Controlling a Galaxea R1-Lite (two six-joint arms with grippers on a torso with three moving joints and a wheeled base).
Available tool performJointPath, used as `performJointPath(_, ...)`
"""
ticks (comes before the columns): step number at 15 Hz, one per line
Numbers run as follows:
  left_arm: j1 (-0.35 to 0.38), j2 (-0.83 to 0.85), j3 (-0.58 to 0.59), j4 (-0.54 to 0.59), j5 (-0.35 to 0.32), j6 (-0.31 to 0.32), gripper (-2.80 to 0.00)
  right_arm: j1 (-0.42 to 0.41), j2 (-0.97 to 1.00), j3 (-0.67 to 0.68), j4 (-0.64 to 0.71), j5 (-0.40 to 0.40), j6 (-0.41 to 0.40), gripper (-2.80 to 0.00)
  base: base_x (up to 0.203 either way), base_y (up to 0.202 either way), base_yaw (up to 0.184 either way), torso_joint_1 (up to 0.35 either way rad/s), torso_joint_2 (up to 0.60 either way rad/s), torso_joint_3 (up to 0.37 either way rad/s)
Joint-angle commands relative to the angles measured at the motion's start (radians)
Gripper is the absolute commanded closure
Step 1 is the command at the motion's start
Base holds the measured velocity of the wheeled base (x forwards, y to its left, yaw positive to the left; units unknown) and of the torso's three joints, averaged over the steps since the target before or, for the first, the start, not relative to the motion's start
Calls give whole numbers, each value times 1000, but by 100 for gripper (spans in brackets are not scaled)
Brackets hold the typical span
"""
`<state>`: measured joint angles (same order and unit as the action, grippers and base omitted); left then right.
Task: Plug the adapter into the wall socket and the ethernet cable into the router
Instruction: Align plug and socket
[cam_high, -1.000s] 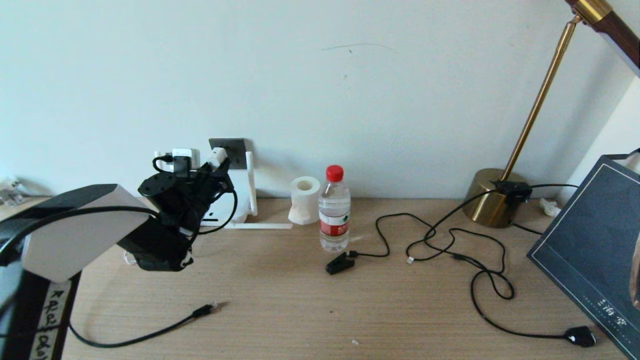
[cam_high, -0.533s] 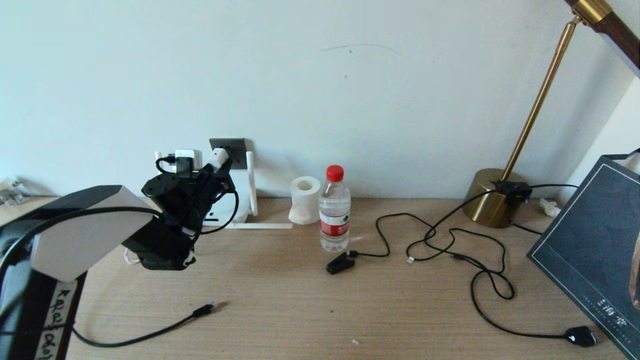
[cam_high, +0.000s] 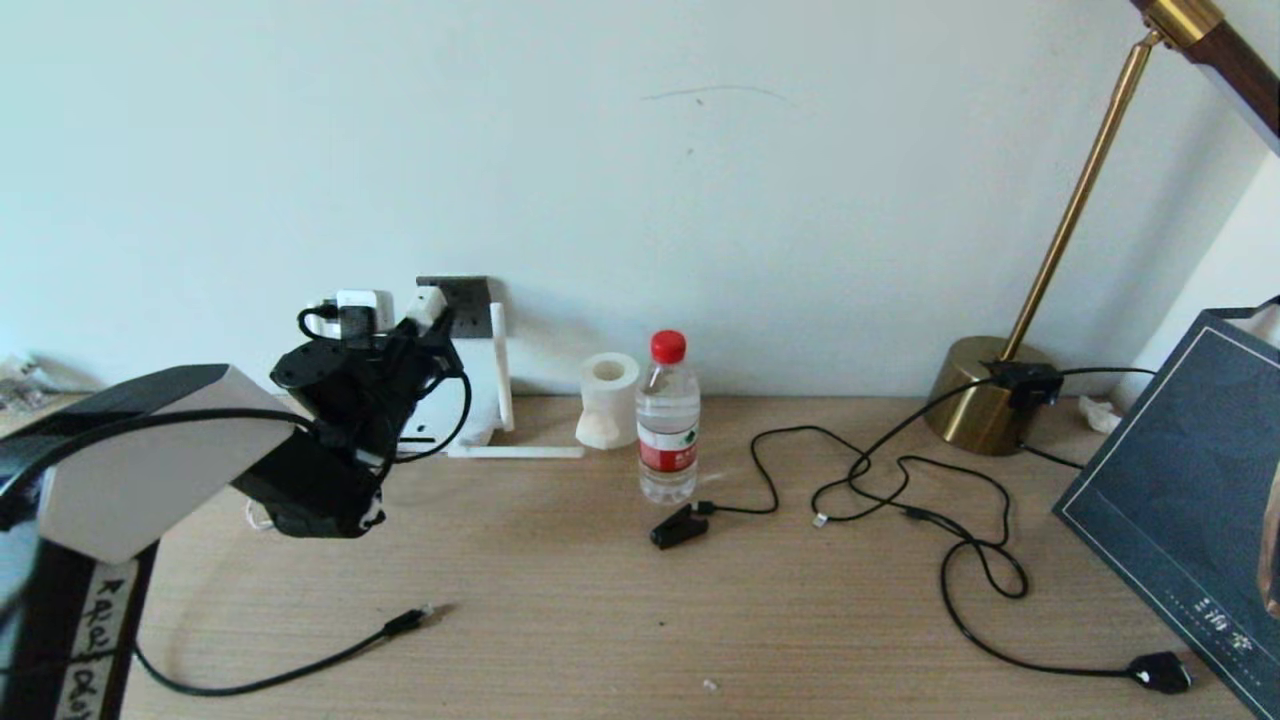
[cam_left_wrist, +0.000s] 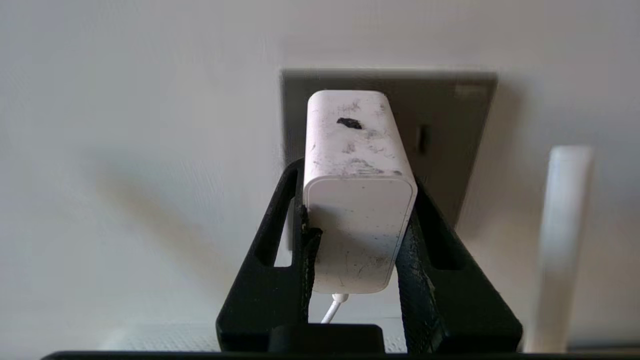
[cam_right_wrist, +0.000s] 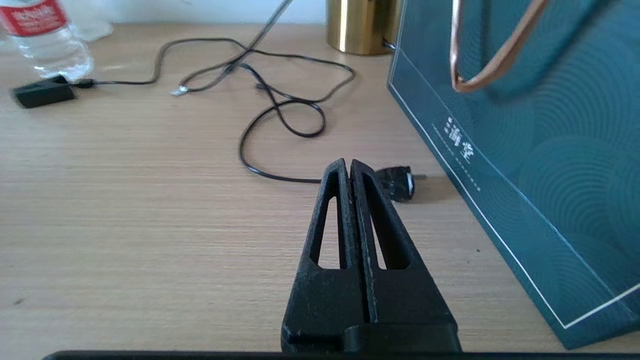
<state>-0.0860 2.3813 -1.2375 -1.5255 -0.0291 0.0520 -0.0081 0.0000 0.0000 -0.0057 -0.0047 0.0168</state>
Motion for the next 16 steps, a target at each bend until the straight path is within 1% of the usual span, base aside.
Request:
performJointPath(1, 0, -10, 20, -5, -1, 0, 0, 2, 0, 0, 0, 0, 0, 0, 0, 0, 0, 0, 0, 0)
performJointPath(7, 0, -22, 35, -1, -5, 0, 0, 2, 0, 0, 0, 0, 0, 0, 0, 0, 0, 0, 0, 0)
performJointPath(10, 0, -47, 35, 68, -6, 0, 0, 2, 0, 0, 0, 0, 0, 0, 0, 0, 0, 0, 0, 0)
performJointPath(12, -6, -47, 36, 72, -5, 0, 0, 2, 0, 0, 0, 0, 0, 0, 0, 0, 0, 0, 0, 0)
performJointPath(16, -15, -57, 84, 67, -2, 0, 0, 2, 0, 0, 0, 0, 0, 0, 0, 0, 0, 0, 0, 0)
